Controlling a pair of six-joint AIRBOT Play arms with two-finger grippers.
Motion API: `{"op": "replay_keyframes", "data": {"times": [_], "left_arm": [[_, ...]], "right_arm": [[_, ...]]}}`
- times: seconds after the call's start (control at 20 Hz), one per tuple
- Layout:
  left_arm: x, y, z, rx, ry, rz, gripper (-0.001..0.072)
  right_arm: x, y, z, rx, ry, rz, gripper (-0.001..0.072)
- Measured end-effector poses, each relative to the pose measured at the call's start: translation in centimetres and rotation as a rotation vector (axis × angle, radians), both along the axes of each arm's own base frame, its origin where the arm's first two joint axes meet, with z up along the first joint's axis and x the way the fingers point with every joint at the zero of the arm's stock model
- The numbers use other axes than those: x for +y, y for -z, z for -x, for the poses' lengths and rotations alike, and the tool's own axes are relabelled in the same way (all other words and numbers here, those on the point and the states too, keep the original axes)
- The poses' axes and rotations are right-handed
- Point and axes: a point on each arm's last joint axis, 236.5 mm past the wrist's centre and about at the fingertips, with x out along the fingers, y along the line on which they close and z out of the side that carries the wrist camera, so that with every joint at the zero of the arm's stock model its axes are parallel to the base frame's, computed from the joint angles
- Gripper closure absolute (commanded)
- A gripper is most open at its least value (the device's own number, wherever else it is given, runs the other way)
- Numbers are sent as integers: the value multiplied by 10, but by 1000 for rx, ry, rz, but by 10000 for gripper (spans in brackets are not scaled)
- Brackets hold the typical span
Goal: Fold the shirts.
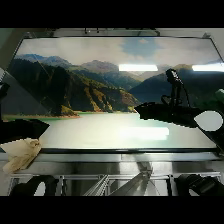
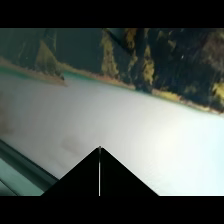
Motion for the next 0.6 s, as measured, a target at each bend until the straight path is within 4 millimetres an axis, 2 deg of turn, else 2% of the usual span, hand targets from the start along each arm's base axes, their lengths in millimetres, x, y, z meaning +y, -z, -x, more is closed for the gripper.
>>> {"op": "replay_keyframes", "data": {"times": [0.05,0.1,0.15,0.2,0.3,0.5,0.6], "left_arm": [[2,-1,0,2,-7,-8,346],[4,-2,0,1,-12,-14,301],[6,-1,2,8,-16,-21,72],[9,0,4,21,-20,-33,-5],[27,7,13,73,-72,-93,-7],[105,26,32,229,-291,-349,-7],[136,38,38,332,-378,-428,-6]], "right_arm": [[0,0,0,0,0,0,692],[0,0,0,0,0,0,692],[0,0,0,0,0,0,692],[0,0,0,0,0,0,692],[0,0,0,0,0,0,692],[0,0,0,0,0,0,692],[0,0,0,0,0,0,692]]}}
